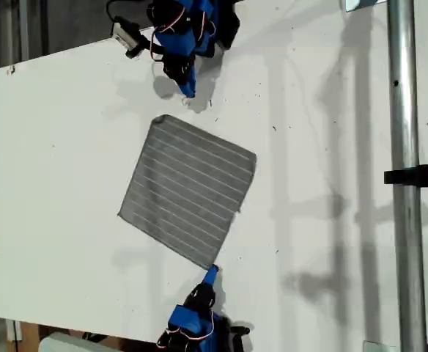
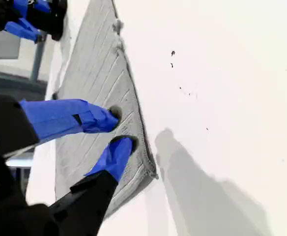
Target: Grasp corners of a towel and fold twice.
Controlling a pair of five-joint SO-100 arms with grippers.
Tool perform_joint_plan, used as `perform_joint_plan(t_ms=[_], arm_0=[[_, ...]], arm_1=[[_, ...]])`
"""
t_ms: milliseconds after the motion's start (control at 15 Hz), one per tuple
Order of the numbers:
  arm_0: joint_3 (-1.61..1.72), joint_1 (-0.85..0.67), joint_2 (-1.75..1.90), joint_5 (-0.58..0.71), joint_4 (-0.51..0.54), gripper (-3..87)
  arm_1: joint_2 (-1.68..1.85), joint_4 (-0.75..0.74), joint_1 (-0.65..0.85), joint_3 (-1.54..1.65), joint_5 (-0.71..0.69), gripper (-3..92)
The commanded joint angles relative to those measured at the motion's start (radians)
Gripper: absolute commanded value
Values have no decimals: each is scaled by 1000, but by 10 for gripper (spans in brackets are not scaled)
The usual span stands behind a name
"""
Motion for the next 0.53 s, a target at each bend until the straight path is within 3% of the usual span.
perform_joint_plan(t_ms=[0,200,267,467], arm_0=[[5,-132,5,-442,5,34],[5,-155,5,-411,2,78],[5,-144,5,-353,-3,-4],[3,-129,5,-385,0,-26]], arm_1=[[-6,11,3,-8,5,29],[-6,-5,21,-8,-3,-2],[-6,-17,3,-8,0,-2],[-6,-23,-11,-9,-3,-2]])
